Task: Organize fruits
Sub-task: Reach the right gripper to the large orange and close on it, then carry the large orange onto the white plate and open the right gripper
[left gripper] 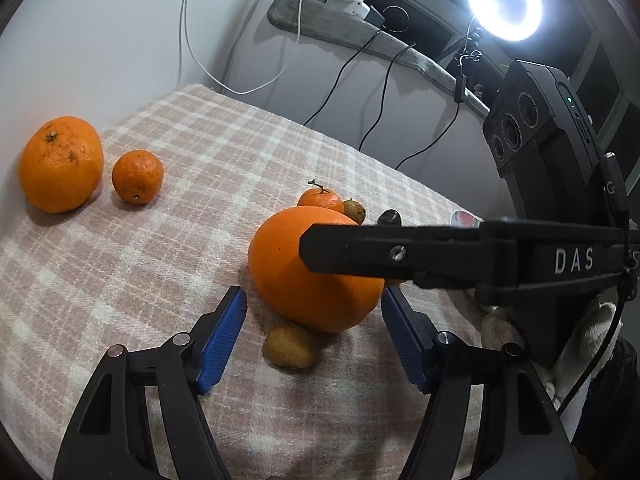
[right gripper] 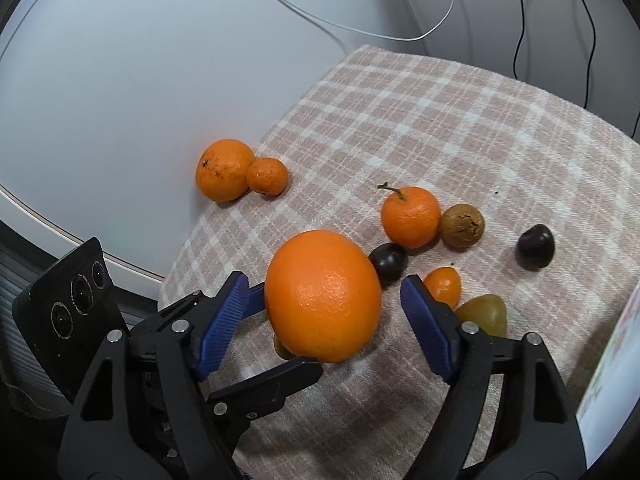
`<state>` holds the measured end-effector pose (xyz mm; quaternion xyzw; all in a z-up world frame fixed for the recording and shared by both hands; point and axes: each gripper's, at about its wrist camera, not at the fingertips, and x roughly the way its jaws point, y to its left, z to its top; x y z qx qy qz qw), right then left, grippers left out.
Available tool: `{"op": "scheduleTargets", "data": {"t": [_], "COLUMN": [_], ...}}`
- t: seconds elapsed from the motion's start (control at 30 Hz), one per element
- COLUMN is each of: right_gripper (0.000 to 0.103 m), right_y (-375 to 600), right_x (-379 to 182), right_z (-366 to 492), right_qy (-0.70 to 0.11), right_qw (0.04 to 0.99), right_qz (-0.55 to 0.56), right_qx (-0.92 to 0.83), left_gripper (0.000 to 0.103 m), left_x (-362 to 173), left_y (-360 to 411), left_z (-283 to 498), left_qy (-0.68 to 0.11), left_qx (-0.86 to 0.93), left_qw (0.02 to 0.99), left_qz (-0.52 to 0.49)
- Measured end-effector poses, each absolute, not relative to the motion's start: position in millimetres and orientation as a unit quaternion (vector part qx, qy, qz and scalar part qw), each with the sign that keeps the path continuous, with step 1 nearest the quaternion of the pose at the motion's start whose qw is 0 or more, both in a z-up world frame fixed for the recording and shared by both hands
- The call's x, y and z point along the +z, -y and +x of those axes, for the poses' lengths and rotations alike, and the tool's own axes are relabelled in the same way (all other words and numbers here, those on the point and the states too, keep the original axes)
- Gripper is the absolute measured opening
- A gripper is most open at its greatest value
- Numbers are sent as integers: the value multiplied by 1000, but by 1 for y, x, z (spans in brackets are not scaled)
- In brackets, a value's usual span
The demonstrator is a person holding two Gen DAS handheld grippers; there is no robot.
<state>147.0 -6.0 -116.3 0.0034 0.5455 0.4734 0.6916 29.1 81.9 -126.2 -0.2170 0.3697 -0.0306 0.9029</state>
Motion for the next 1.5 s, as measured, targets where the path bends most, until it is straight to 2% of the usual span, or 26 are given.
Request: {"op": "scheduleTargets", "data": {"t": [0.27, 0.9, 1.5], "right_gripper": [70, 69, 69], "right_y": [2, 23, 130], "right_x": [-124, -100, -73], "right_z": [145, 139, 154], "right_qy": [-559, -532, -504], "right_qw": [683, 708, 766], "right_qz": [-3, 13, 74], "right_qx": [469, 463, 393], "left_gripper": [66, 66, 66], "left_x": [-130, -109, -88], "left_y": [-80, -63, 24], "left_z": [36, 35, 64], "left_qy": [-376, -353, -340], "left_qx": [-42, -46, -130], "left_qw": [900, 914, 920], "left_qz": [-218, -193, -146]}}
